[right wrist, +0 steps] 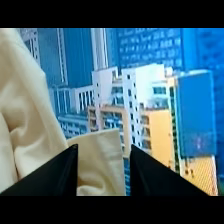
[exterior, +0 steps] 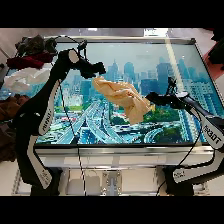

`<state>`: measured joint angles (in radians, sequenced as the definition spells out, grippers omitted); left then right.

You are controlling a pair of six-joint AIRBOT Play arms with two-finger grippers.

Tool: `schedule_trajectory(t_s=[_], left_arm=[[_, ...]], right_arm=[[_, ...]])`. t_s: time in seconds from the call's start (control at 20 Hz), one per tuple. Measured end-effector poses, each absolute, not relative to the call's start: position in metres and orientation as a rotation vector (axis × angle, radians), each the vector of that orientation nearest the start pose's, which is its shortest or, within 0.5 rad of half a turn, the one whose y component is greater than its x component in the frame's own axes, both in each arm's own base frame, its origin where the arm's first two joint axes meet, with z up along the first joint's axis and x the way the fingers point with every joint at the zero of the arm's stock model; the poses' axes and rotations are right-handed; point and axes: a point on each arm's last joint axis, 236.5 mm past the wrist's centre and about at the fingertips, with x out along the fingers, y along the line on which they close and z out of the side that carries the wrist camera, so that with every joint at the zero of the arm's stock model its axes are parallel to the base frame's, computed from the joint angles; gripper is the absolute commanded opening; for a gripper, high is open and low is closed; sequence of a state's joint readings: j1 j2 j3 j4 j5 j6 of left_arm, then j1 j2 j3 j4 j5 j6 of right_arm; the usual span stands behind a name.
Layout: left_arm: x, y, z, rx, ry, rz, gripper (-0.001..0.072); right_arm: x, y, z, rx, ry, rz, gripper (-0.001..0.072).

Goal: Fold the shirts.

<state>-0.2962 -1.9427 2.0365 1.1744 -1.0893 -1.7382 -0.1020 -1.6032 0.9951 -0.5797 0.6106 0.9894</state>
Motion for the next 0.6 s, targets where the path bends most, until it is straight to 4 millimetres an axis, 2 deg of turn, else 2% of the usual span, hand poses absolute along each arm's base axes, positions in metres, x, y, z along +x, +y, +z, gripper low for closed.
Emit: schedule_trajectory(t_s=[0.05,0.1,0.2,0.25,0.3,0.35,0.45,0.6], left_arm=[[0.552,-0.253,0.041,-0.342,1.076,-0.414,0.0720],[0.551,-0.253,0.040,-0.338,1.076,-0.416,0.0720],[0.551,-0.252,0.040,-0.338,1.077,-0.415,0.0720],[0.551,-0.252,0.040,-0.336,1.078,-0.416,0.0720],[0.550,-0.251,0.040,-0.335,1.081,-0.416,0.0720],[0.550,-0.251,0.039,-0.334,1.085,-0.416,0.0720],[0.546,-0.251,0.037,-0.329,1.104,-0.417,0.0720],[0.542,-0.250,0.035,-0.308,1.120,-0.428,0.0720]], right_arm=[[0.477,0.066,-0.090,0.581,0.989,0.217,0.0062],[0.478,0.068,-0.089,0.586,0.993,0.225,0.0031],[0.480,0.072,-0.086,0.595,0.996,0.239,0.0032],[0.479,0.075,-0.085,0.597,1.004,0.252,0.0059],[0.478,0.077,-0.085,0.598,1.010,0.262,0.0182],[0.476,0.077,-0.086,0.588,1.020,0.270,0.0339],[0.472,0.073,-0.089,0.560,1.040,0.278,0.0354],[0.469,0.056,-0.092,0.566,1.056,0.249,0.0352]])
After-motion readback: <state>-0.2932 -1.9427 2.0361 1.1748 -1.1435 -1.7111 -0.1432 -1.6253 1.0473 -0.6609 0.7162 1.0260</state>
